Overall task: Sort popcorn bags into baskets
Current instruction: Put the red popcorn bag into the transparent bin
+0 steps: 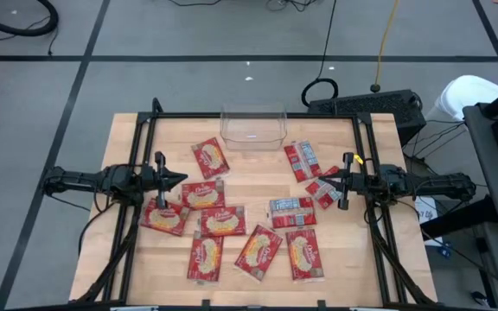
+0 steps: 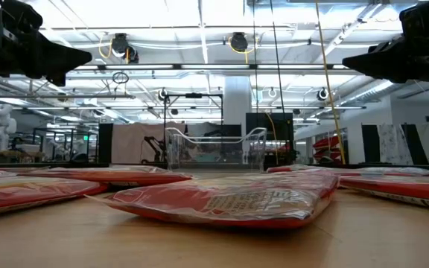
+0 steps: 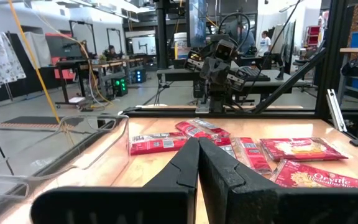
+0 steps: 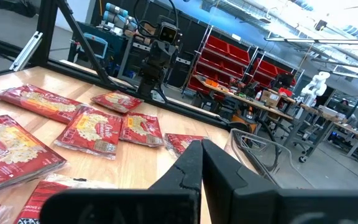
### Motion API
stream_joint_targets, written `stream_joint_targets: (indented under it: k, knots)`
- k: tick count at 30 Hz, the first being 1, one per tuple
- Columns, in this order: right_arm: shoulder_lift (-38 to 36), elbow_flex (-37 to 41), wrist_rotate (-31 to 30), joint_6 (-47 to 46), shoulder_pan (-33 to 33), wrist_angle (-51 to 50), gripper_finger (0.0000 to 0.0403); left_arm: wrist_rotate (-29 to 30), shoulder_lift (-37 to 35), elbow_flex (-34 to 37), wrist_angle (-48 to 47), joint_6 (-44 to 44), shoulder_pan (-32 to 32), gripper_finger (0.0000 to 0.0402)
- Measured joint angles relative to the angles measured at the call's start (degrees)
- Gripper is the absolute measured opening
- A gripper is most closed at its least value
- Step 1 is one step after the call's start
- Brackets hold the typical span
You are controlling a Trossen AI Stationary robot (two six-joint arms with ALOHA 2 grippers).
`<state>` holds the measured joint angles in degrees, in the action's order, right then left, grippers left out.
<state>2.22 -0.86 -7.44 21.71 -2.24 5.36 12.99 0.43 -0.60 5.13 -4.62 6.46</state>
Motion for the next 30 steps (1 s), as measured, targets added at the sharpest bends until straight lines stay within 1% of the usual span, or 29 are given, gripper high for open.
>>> stream_joint_targets:
  k: [2,5,8,11,16,21,23,26,30]
  knots:
    - [0.0,0.0,0.0,0.0,0.0,0.1,0.0,0.0,0.0,-0.2,1.9,0.8,0.0,0.0017]
    - [0.0,0.0,0.1,-0.6,0.0,0.2,0.0,0.0,0.2,-3.5,0.2,4.1,0.0,0.0017]
    - [0.0,0.0,0.2,-4.4,0.0,0.2,0.0,0.0,2.0,-9.6,-4.8,6.5,0.0,0.0017]
    - [0.0,0.0,0.1,-8.6,0.0,0.2,0.0,0.0,5.8,-17.7,-11.0,9.3,0.0,0.0017]
    - [0.0,0.0,0.1,-15.0,0.0,0.2,0.0,0.0,15.5,-34.4,-22.0,12.5,0.0,0.0017]
    - [0.0,0.0,0.1,-25.6,0.0,0.0,0.0,0.1,26.8,-52.1,-33.8,10.6,0.0,0.0017]
    - [0.0,0.0,0.1,-29.8,0.0,0.0,0.0,0.4,31.3,-57.9,-38.1,9.8,0.0,0.0017]
    - [0.0,0.0,0.1,-33.2,0.0,0.0,0.0,0.6,37.2,-63.3,-43.3,8.5,0.0,0.0017]
    - [0.0,0.0,0.1,-38.2,0.0,0.0,0.0,0.7,43.1,-64.7,-47.4,8.1,0.0,0.0017]
